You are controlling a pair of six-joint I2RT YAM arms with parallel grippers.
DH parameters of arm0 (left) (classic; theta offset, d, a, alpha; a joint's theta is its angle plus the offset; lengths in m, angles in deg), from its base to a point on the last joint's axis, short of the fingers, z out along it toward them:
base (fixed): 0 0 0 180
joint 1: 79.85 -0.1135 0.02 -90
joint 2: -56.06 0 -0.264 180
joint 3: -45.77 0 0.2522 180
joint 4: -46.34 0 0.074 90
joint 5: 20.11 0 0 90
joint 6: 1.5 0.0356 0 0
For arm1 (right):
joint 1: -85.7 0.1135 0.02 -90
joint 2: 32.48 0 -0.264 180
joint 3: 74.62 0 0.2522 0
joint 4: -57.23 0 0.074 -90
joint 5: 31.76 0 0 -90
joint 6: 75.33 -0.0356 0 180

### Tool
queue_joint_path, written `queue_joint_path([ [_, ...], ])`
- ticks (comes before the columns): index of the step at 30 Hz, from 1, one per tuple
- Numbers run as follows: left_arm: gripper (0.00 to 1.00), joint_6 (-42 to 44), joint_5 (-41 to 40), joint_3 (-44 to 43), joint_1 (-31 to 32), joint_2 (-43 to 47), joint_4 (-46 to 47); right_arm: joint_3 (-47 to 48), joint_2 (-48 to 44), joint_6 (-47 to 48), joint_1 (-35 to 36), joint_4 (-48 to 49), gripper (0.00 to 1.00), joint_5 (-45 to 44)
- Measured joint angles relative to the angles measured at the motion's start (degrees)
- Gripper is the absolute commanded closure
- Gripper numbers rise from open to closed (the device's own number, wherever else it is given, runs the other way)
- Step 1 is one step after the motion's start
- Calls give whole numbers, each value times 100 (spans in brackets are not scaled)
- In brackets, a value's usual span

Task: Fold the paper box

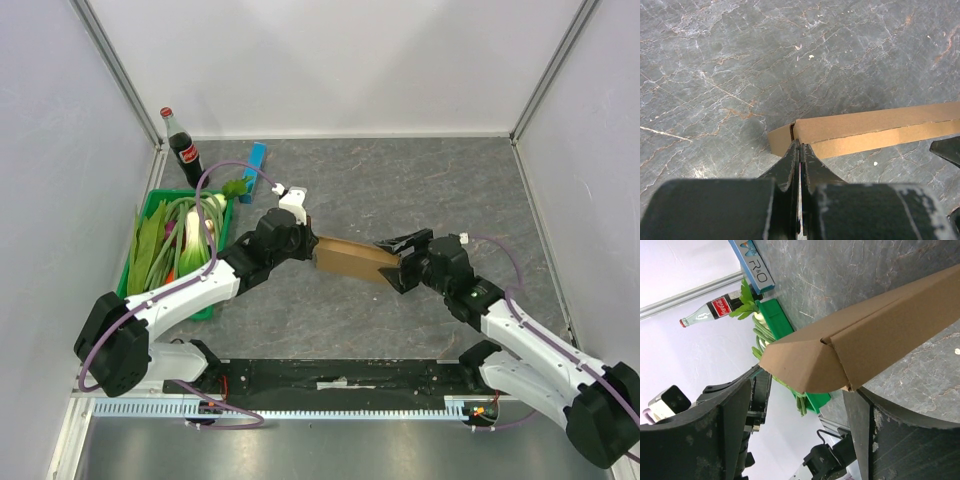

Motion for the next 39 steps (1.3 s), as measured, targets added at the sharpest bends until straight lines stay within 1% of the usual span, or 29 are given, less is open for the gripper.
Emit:
queue_joint_path([
  [8, 98, -2, 2, 0, 52, 0, 0, 4, 313, -203, 94, 256, 27, -243],
  [14, 97, -2, 7, 26, 61, 39, -4, -37, 354, -302, 118, 345, 39, -326],
  [15, 96, -2, 9, 52, 63, 70, -2, -59, 354, -315, 120, 361, 42, -348],
  [18, 93, -2, 22, 144, 85, 186, -4, -173, 361, -365, 131, 492, 46, -369],
  [21, 85, -4, 55, 210, 90, 271, -15, -313, 361, -422, 131, 721, 49, -367],
  [22, 79, -11, 68, 238, 90, 297, -31, -343, 361, -431, 131, 774, 50, -369],
  [24, 72, -26, 114, 284, 90, 361, -48, -407, 361, -461, 131, 868, 52, -369],
  [25, 64, -31, 140, 315, 90, 393, -70, -435, 361, -470, 131, 914, 53, -378],
  [27, 58, -28, 177, 369, 90, 468, -98, -472, 361, -507, 131, 990, 55, -409],
  [28, 45, -37, 223, 400, 90, 520, -162, -492, 365, -525, 131, 1034, 55, -420],
  [30, 34, -35, 361, 490, 92, 662, -321, -514, 413, -551, 131, 1121, 57, -435],
  [31, 22, -48, 431, 542, 101, 756, -396, -518, 448, -557, 131, 1163, 57, -444],
  [32, 18, -61, 507, 573, 101, 866, -492, -520, 481, -568, 131, 1207, 58, -455],
  [33, 16, -81, 621, 601, 98, 973, -557, -525, 516, -575, 131, 1252, 59, -468],
  [35, 15, -144, 831, 601, 39, 1141, -629, -540, 555, -595, 131, 1318, 60, -481],
  [36, 11, -195, 973, 601, -4, 1215, -632, -560, 573, -601, 131, 1373, 60, -492],
  [38, 10, -350, 1266, 595, -160, 1298, -632, -595, 603, -616, 131, 1467, 62, -501],
  [39, 5, -444, 1429, 584, -260, 1305, -619, -610, 619, -619, 129, 1517, 62, -509],
])
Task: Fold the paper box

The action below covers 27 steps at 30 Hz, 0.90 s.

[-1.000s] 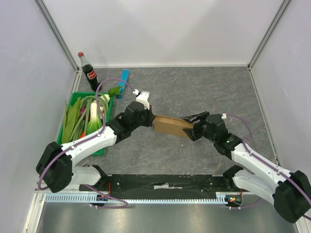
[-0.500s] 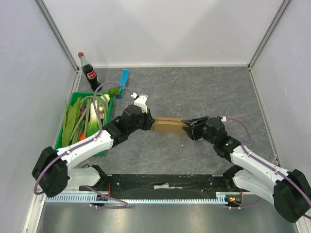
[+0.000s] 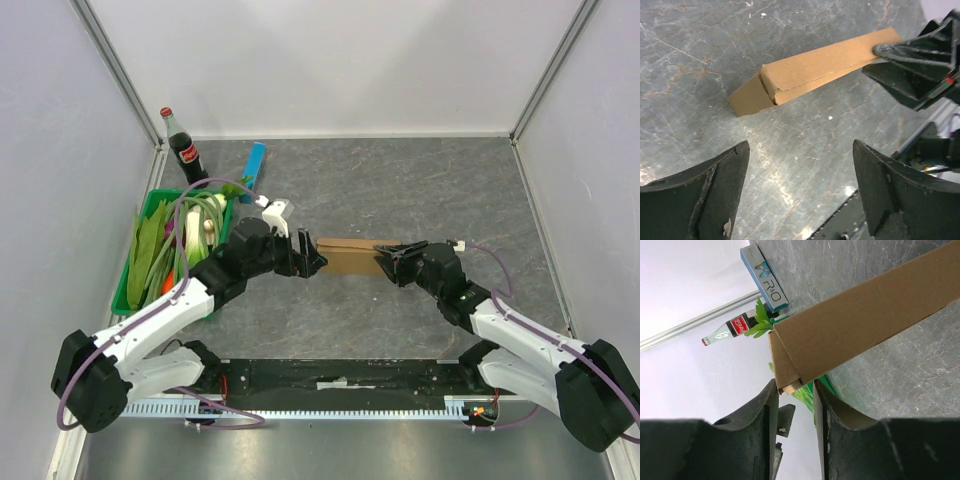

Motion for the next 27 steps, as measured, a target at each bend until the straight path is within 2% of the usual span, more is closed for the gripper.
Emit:
queue_joint_path([
  [6, 4, -713, 820, -205, -826, -278, 144, -55, 24, -26, 2, 116, 64, -9],
  [10, 16, -1141, 1154, -538, -1224, -929, 345, -120, 2, -37, 2, 210, 64, -11],
  [20, 18, -1687, 1331, -640, -1445, -1696, 695, -127, 17, -24, 2, 254, 63, -9],
  [23, 22, -1788, 1443, -588, -1473, -1740, 960, -127, 20, -17, 2, 262, 61, -9],
  [25, 33, -1847, 1528, -459, -1473, -1744, 1174, -127, 26, -13, 2, 280, 60, -9],
  [27, 36, -1917, 1637, -293, -1473, -1781, 1377, -127, 44, -11, 2, 302, 59, -9],
])
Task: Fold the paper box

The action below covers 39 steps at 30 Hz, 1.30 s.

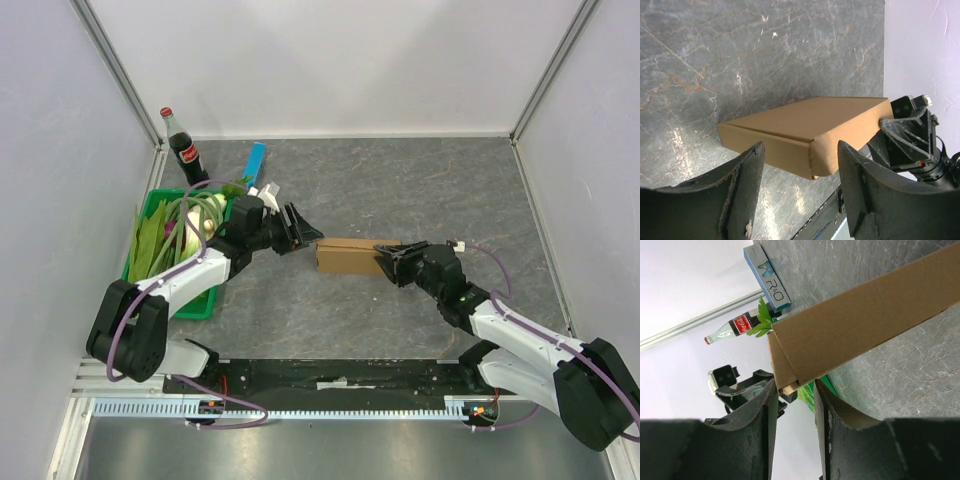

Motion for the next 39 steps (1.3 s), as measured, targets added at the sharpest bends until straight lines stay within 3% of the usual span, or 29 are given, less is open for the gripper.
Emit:
queue_joint_path([
  [14, 47, -413, 275, 1067, 144, -164, 1941, -2, 116, 37, 0, 66, 55, -4],
  [18, 21, -426, 258, 1250, 153, -83, 2218, -4, 142, 39, 0, 107, 53, -2],
  [21, 14, -398, 258, 1285, 210, 125, 1969, -7, 149, 39, 0, 131, 52, -2],
  [24, 14, -358, 245, 1213, 229, 420, 1552, -28, 149, 42, 0, 160, 52, -2],
  [31, 19, -420, 409, 1040, -157, 678, 1329, -35, 162, 44, -2, 195, 52, -2],
  [35, 35, -636, 699, 1078, -278, 313, 1585, -46, 168, 44, 0, 219, 53, 0],
  [39, 44, -887, 890, 1370, -184, -59, 2013, -46, 173, 59, -2, 232, 53, 0],
])
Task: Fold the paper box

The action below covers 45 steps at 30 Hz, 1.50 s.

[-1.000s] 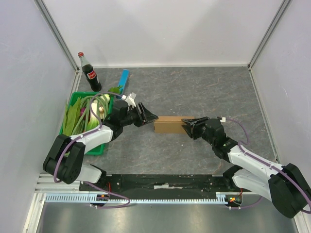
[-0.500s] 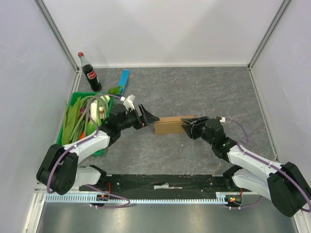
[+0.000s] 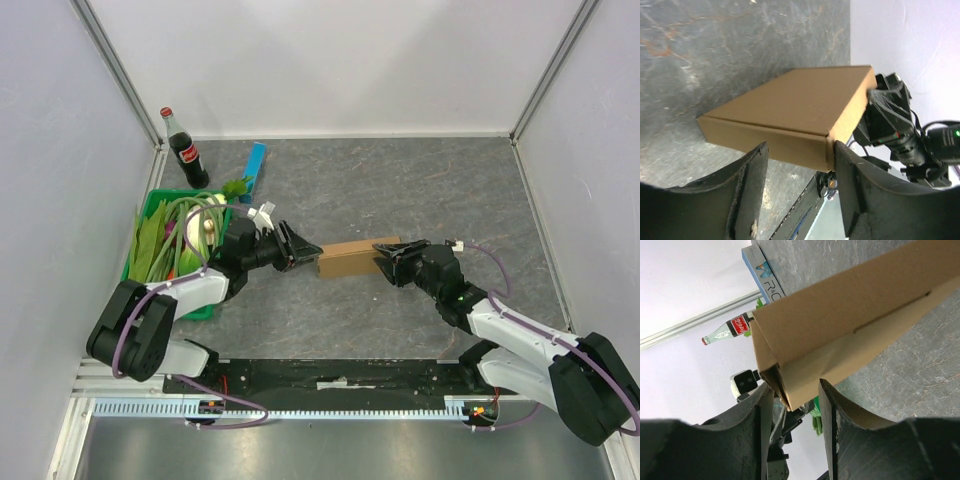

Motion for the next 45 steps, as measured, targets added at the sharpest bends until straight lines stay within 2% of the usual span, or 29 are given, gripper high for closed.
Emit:
queue_joint_path([
  [2, 49, -114, 44, 166, 111, -11, 328, -2, 24, 4, 0, 7, 53, -2],
  [4, 50, -177, 61, 293, 188, -24, 647, -2, 37, 9, -4, 33, 53, -2],
  [6, 41, -212, 74, 407, 195, -28, 870, -2, 55, 11, -2, 59, 53, 4],
  [7, 35, -205, 76, 402, 195, -26, 883, -2, 59, 17, -2, 70, 53, 4],
  [8, 25, -197, 74, 393, 195, -26, 848, -4, 61, 20, -2, 74, 53, 4],
  [9, 21, -168, 72, 363, 195, 0, 726, -7, 61, 20, -2, 83, 53, 2],
  [11, 15, -63, 48, 264, 205, 103, 332, -20, 59, 20, -2, 114, 53, 2],
  [15, 14, 168, -11, -96, 229, 339, -337, -22, 61, 22, -2, 127, 53, 2],
  [19, 21, 291, -11, -232, 232, 481, -435, -42, 96, 20, -4, 199, 53, 2],
  [25, 45, 284, 122, 133, 225, 127, -184, -63, 240, 46, -2, 400, 49, 11],
  [29, 54, 295, 247, 133, 216, -4, 238, -120, 313, 256, -20, 557, 26, 52],
  [30, 55, 299, 249, 133, 216, -15, 280, -140, 334, 442, -48, 562, 18, 111],
  [34, 57, 376, 232, 129, 216, -15, 334, -140, 341, 1429, -313, 481, 3, 498],
  [39, 57, 446, 229, 127, 214, -15, 341, -142, 59, 2682, -1276, 321, 2, 1521],
  [45, 57, 503, 238, 83, 190, -26, 317, -146, 223, 3488, -2638, 483, 2, 3226],
])
